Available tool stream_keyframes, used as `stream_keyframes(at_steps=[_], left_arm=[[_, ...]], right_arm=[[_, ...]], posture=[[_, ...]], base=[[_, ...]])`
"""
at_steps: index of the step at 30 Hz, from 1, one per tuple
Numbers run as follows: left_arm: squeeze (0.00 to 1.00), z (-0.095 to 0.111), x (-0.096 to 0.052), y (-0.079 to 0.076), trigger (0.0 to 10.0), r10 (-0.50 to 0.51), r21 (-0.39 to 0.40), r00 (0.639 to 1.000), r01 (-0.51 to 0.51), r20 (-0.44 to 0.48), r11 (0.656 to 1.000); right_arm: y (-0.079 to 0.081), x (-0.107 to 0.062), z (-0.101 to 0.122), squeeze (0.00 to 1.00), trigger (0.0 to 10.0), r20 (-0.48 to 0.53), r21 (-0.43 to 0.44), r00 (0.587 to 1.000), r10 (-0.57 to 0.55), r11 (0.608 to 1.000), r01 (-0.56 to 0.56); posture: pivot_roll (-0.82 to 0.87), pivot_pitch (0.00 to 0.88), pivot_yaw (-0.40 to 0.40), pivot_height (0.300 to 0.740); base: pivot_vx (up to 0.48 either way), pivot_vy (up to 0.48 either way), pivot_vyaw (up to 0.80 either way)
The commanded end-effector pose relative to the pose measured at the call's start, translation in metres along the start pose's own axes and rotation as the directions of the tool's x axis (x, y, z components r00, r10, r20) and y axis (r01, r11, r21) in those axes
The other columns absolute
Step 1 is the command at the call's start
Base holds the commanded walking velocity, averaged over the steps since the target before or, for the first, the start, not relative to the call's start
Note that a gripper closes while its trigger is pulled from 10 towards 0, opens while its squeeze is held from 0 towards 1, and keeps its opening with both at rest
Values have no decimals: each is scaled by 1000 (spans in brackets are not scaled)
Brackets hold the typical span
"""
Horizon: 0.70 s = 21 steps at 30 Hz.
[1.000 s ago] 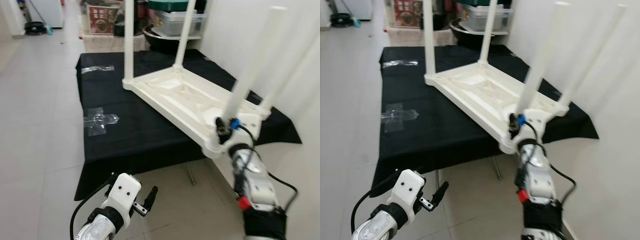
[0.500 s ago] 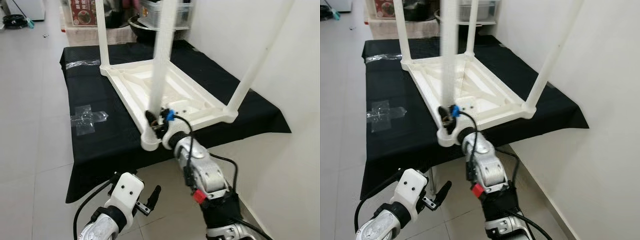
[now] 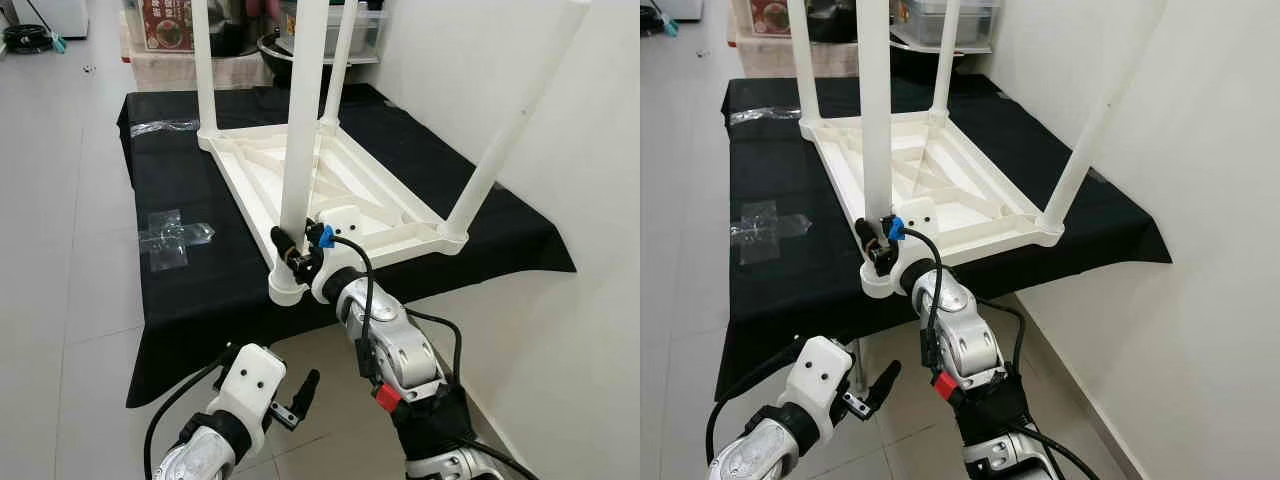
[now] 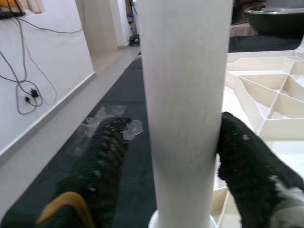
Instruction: Building children table
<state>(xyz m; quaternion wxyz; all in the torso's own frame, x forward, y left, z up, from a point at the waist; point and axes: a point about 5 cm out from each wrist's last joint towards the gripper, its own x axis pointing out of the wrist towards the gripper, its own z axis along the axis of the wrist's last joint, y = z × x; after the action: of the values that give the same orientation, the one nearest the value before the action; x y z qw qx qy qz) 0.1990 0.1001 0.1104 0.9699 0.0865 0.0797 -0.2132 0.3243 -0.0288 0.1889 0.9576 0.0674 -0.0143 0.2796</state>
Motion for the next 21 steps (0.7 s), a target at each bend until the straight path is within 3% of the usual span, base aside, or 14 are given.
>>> stream_keyframes(at_steps=[1, 4, 9, 13, 15, 16, 21], left_arm=[[0, -2, -1, -1, 10000, 3, -9, 1000, -3, -9, 1000], [0, -3, 0, -1, 10000, 6, -8, 1000, -6, -12, 1000], [0, -4, 2, 0, 10000, 6, -7, 1000, -6, -15, 1000], [0, -5, 2, 0, 10000, 13, -1, 1000, -13, -13, 1000], [0, -5, 2, 0, 10000, 13, -1, 1000, -13, -13, 1000], [0, -5, 2, 0, 10000, 23, -1, 1000, -23, -9, 1000], [0, -5, 1, 2, 10000, 33, 8, 999, -33, -3, 999]], right_arm=[[30, 5, 17, 0, 10000, 113, 86, 990, 89, 991, -99], [11, -14, 8, 0, 10000, 109, 74, 992, 65, 995, -73], [-4, -32, -3, 0, 10000, 94, 33, 996, 13, 999, -17], [-35, -55, -19, 0, 10000, 54, -16, 986, -158, 987, 160], [-35, -55, -19, 0, 10000, 54, -16, 986, -158, 987, 160], [-51, -71, -30, 0, 10000, 19, -48, 970, -242, 969, 243], [-60, -95, -49, 0, 10000, -52, -94, 947, -317, 946, 312]], posture=[[89, 46, -152, 740], [84, 39, -147, 740], [85, 24, -148, 740], [89, 11, -151, 740], [89, 11, -151, 740], [87, 5, -149, 740], [89, 4, -145, 740]], base=[[0, 0, 0], [0, 0, 0], [0, 0, 0], [0, 0, 0], [0, 0, 0], [0, 0, 0], [0, 0, 0]])
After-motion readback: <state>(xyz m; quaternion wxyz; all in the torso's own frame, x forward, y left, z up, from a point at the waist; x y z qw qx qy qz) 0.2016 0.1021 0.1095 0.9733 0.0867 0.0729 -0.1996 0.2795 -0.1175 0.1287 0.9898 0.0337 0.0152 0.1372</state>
